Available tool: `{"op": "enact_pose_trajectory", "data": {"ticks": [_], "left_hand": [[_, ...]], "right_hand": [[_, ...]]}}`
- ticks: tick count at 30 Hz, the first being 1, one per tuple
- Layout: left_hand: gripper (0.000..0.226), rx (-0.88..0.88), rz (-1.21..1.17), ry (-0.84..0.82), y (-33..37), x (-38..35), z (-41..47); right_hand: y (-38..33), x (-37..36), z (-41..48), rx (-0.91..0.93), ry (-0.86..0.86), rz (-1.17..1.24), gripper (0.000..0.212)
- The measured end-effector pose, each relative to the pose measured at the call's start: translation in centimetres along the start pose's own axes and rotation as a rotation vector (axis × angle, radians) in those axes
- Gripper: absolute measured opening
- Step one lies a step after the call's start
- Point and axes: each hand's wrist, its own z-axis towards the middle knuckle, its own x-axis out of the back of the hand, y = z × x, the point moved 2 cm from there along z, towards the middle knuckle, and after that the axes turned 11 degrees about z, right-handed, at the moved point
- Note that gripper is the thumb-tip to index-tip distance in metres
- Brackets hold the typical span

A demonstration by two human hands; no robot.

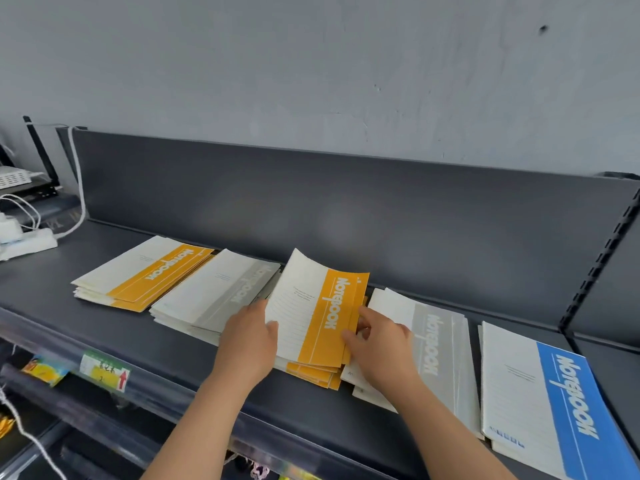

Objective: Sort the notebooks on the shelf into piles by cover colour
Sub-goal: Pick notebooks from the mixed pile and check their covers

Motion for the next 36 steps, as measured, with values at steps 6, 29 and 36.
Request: {"op": "enact_pose_trajectory", "data": {"ticks": [6,29,36], "left_hand": [[0.034,-0.041,0.180,0.046,0.1,0.4,-0.1],[0.025,-0.507,-0.162,0.167,10.4,0.3,-2.8],[0.030,-0.590,-0.254,0.090,18.5,-2.1,-6.1]], "right_hand": [[-0.3,0.1,-0.1,-0.002,0.008,-0.106,0.021],[3.5,10.2,-7.7,-0.024,0.414,-0.179,0.037],[9.0,17.4,-11.4,-0.068,0.500,-0.225,0.037]]}}
